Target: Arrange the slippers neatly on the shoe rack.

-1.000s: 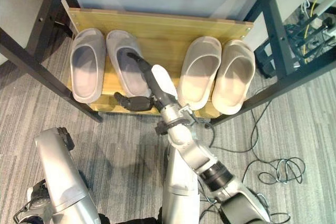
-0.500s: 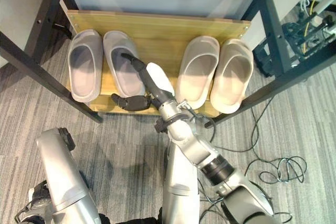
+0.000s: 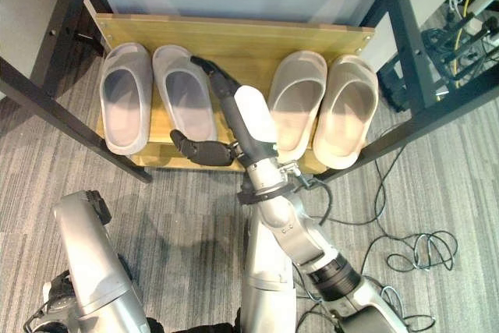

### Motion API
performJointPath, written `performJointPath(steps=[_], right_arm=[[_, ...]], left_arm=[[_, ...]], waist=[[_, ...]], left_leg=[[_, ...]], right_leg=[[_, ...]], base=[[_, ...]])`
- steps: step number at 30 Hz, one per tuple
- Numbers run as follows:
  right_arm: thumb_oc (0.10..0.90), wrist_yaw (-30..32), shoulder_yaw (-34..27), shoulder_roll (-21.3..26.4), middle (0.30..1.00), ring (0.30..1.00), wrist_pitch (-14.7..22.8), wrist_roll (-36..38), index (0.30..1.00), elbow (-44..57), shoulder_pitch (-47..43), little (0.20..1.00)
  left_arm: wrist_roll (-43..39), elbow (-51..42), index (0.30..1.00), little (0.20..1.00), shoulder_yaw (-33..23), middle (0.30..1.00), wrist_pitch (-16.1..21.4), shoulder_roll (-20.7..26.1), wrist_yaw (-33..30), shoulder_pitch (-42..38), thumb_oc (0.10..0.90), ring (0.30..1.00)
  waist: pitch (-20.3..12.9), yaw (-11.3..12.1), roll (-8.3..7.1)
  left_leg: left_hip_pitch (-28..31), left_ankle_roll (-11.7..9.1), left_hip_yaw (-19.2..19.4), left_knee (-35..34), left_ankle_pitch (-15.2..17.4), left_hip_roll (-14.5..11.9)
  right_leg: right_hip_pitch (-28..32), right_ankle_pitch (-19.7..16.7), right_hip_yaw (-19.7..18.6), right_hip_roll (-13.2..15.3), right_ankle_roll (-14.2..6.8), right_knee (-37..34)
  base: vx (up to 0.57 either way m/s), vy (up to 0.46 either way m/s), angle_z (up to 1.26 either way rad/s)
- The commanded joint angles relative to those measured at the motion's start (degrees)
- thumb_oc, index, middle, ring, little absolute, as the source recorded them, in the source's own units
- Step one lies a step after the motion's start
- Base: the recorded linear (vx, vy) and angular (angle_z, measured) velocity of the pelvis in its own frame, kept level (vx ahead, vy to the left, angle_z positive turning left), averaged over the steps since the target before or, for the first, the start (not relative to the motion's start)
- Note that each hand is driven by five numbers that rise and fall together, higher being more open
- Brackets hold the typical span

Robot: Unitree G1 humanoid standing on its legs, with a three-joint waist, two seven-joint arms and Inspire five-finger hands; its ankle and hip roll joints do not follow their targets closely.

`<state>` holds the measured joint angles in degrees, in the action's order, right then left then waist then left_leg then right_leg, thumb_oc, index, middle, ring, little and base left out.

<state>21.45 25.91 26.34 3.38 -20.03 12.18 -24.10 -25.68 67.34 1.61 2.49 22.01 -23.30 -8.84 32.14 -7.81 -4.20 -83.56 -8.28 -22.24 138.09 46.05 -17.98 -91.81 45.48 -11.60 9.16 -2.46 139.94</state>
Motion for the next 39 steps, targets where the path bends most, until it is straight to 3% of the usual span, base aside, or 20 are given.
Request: performJointPath(steps=[1, 6, 15, 32, 39], right_arm=[[0.8, 5.1, -2.8, 2.2, 0.9, 0.9, 5.7, -3.3, 0.9, 13.9, -3.7, 0.9], [0.8, 9.2, -5.8, 2.8, 0.9, 0.9, 2.3, -4.2, 0.9, 8.4, -1.3, 0.9], [0.8, 11.0, -6.2, 1.8, 0.9, 0.9, -0.1, -4.9, 0.9, 2.7, -2.1, 0.9], [0.8, 0.8, 2.5, -1.2, 0.9, 0.9, 1.0, 18.7, 0.9, -17.6, -12.3, 0.9], [0.8, -3.1, 5.6, -2.2, 0.9, 0.9, 1.5, 27.6, 0.9, -21.6, -15.8, 0.9]], left_arm=[[1.5, -0.5, 0.9, 0.9, 3.9, 0.9, 3.0, -5.6, -0.7, -0.8, 0.8, 0.9], [1.1, -1.3, 0.9, 0.9, 4.7, 0.9, 2.8, -6.2, -1.7, -0.7, 0.8, 0.9], [1.7, -1.0, 0.9, 0.9, 5.0, 0.9, 2.6, -6.2, -2.2, -1.2, 0.8, 0.9], [1.5, -1.0, 0.9, 0.9, 6.6, 0.9, 1.6, -4.6, -0.3, -4.6, 0.8, 0.9], [1.2, -0.8, 0.9, 0.9, 7.5, 0.9, 1.1, -4.5, 0.9, -5.5, 0.8, 0.9]], waist=[[-2.4, 2.8, 2.46], [-2.4, 2.6, 2.55], [-2.4, 2.9, 3.01], [-2.4, 4.9, 2.68], [-2.4, 5.2, 2.75]], left_leg=[[-6.4, 6.8, -2.5, -2.1, 1.1, 4.3], [-6.4, 6.9, -2.4, -2.0, 1.2, 4.5], [-6.2, 6.8, -2.2, -1.9, 1.3, 4.5], [-5.8, 5.8, -2.5, -2.3, 0.7, 5.0], [-5.7, 5.5, -2.5, -2.3, 0.6, 5.1]], right_leg=[[1.9, 2.5, -8.3, 3.8, 3.7, -1.3], [1.9, 2.2, -8.6, 4.0, 3.7, -1.2], [1.9, 2.1, -8.9, 4.0, 3.5, -1.1], [1.9, 0.9, -9.2, 4.2, 3.0, -0.9], [1.9, 0.5, -9.5, 4.0, 2.9, -1.0]], base=[[0.0, 0.0, 0.0], [0.0, 0.0, 0.0], [0.0, 0.0, 0.0], [0.0, 0.0, 0.03], [0.0, -0.001, 0.0]])
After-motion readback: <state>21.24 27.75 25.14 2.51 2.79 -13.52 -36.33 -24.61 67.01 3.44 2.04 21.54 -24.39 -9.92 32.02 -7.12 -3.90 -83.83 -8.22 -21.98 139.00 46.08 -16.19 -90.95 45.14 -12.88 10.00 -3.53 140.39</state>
